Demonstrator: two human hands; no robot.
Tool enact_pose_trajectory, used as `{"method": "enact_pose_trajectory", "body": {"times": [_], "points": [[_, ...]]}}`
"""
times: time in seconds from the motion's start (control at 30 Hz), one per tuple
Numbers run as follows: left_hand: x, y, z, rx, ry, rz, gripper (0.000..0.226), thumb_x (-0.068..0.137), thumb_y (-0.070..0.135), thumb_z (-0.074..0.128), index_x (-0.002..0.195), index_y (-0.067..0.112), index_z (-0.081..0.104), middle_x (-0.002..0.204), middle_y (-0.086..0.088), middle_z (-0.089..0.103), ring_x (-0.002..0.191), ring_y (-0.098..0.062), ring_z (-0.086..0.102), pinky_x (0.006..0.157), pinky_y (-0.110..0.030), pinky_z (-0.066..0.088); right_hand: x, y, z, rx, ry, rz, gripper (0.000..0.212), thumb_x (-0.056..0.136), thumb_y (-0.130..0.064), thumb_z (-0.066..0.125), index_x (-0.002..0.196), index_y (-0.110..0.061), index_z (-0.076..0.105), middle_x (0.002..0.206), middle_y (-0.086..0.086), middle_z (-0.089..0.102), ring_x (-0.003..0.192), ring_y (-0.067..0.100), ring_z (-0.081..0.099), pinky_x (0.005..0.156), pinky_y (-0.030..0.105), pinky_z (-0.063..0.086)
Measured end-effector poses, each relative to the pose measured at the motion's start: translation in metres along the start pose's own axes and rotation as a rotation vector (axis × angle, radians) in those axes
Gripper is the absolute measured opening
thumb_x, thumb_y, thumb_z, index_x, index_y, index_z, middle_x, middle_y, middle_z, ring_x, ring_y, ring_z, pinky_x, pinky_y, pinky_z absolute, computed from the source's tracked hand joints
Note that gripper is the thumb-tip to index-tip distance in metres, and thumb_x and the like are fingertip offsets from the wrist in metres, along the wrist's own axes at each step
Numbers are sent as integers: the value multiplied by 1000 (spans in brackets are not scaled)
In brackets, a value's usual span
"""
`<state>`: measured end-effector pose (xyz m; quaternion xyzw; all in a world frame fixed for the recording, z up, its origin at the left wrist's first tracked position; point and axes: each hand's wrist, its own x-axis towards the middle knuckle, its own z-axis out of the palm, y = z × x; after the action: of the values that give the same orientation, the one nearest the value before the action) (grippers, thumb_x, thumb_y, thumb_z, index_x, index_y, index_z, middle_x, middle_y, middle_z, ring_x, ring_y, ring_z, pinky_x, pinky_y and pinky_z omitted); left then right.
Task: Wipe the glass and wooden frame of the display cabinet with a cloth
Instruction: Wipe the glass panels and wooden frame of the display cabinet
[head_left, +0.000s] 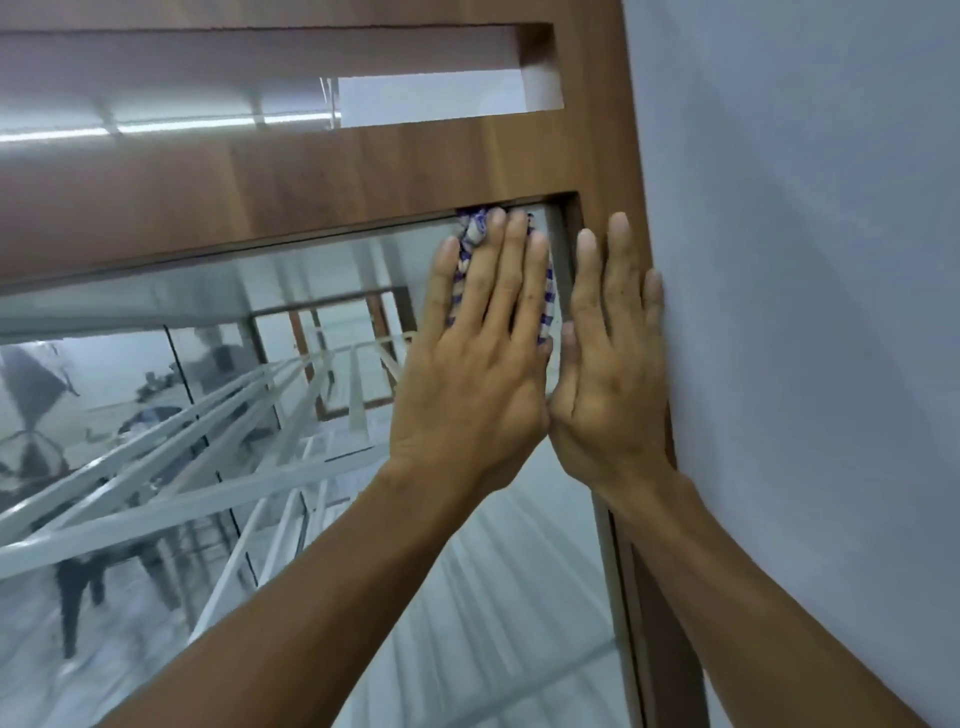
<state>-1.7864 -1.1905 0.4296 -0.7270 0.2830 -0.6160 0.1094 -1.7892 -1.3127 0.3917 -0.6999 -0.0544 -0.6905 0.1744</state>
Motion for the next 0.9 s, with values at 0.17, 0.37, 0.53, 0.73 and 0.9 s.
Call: {"method": "enact_pose_trajectory", "body": {"times": [0.17, 0.37, 0.53, 0.73, 0.9], "points": [[4, 6, 1, -30, -68, 120, 69, 109, 40, 11, 162, -1, -7, 171, -21, -9, 159, -31, -11, 129, -50, -5, -10, 14, -1, 148, 62, 3, 52, 101, -6, 31, 152, 7, 30, 162, 24, 30, 153, 33, 25, 126, 51, 20], [17, -7, -1, -24, -19, 166, 66, 109, 35, 19, 163, 0, 1, 171, -20, -1, 160, -30, -4, 130, -51, -1, -15, 14, -1, 146, 57, 7, 56, 96, 10, 37, 152, 4, 35, 161, 20, 33, 154, 32, 25, 125, 53, 23], [5, 4, 3, 6, -34, 191, 69, 109, 34, 25, 162, -3, 0, 170, -24, -4, 159, -34, -7, 129, -52, -7, -16, 17, -3, 155, 40, -5, 60, 93, 12, 41, 152, 3, 35, 162, 18, 32, 154, 31, 24, 127, 50, 20], [18, 9, 4, 11, -14, 129, 70, 108, 33, 26, 161, -5, 0, 169, -26, -5, 159, -33, -8, 129, -51, -6, -17, 16, -2, 146, 47, 9, 61, 93, 14, 41, 153, 2, 35, 163, 16, 31, 155, 28, 22, 127, 48, 20], [15, 3, 6, -8, -28, 160, 67, 110, 36, 17, 162, -3, -1, 171, -23, -4, 160, -31, -7, 130, -50, -4, -20, 16, -1, 135, 50, 23, 59, 94, 11, 40, 153, 1, 35, 162, 16, 32, 155, 28, 23, 127, 48, 21]]}}
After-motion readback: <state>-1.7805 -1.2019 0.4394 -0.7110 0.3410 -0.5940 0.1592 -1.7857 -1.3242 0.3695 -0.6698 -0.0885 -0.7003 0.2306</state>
